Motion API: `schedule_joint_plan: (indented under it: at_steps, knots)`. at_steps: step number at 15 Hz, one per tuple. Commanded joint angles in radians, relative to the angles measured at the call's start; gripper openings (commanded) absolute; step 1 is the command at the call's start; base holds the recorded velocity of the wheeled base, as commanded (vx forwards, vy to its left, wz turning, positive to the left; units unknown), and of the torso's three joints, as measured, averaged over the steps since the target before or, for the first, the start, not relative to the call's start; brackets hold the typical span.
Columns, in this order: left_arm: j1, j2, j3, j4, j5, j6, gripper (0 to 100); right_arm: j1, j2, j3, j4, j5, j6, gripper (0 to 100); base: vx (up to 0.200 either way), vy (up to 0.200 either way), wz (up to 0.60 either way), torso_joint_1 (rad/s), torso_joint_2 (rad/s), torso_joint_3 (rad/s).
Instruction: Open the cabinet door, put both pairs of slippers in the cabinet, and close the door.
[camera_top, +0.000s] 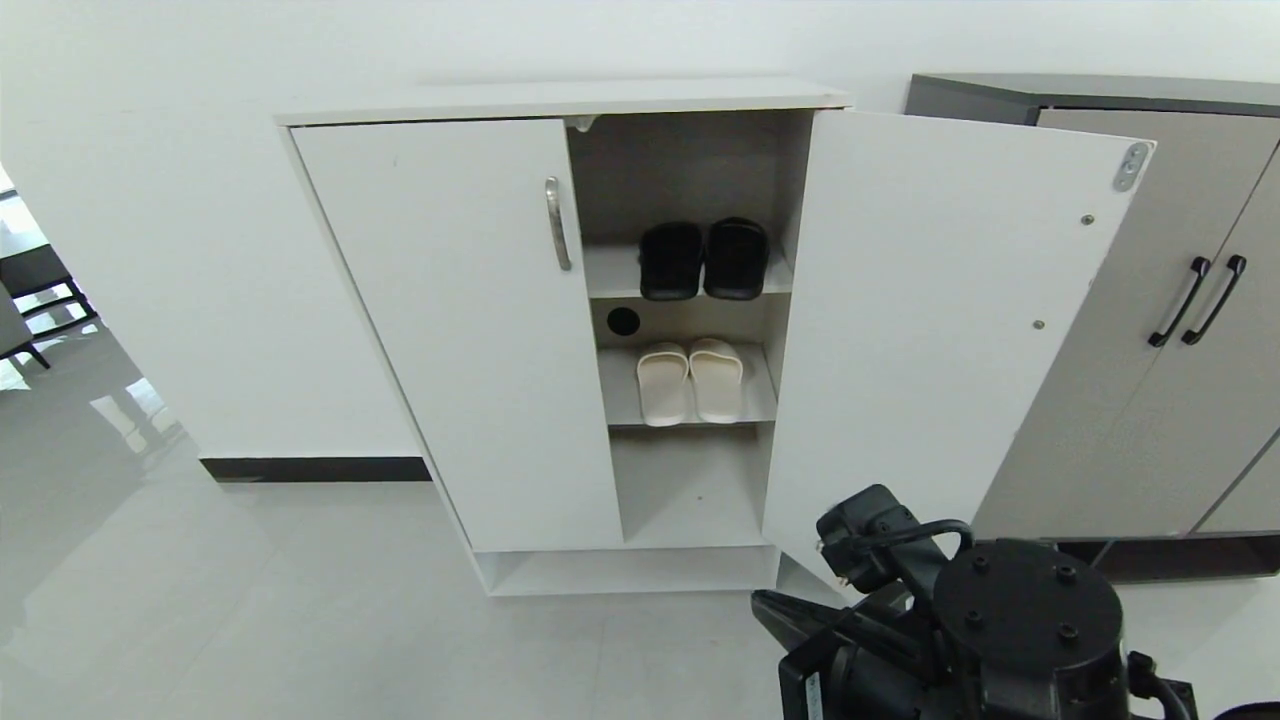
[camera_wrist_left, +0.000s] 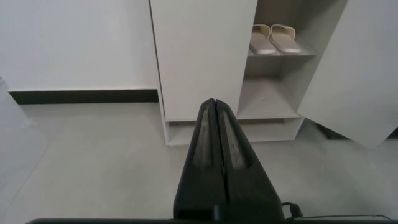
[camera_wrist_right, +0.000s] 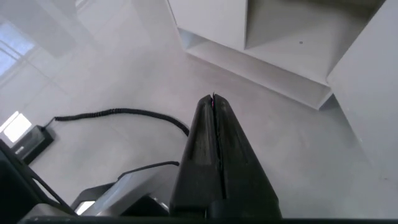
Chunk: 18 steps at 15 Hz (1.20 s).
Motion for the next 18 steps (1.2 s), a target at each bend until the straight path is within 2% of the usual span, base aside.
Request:
schedule_joint_plan:
  at_steps: [1,4,18]
  knots:
    - [0.0,0.0,0.0,0.0,0.0,0.0,0,-0.024,0.021,-0.011,-0.004,0.019,-0.004,0,0.0,0.0,0.0,0.046,-0.2,-0.168]
    - [0.001,0.0,0.0,0.0,0.0,0.001,0,-0.049,0.018,-0.014,-0.007,0.022,-0.002,0,0.0,0.0,0.0,0.056,-0.24,-0.264]
    - [0.001,0.0,0.0,-0.002,0.002,-0.002,0,-0.049,0.026,-0.005,-0.018,0.023,-0.005,0,0.0,0.0,0.0,0.184,-0.49,-0.288]
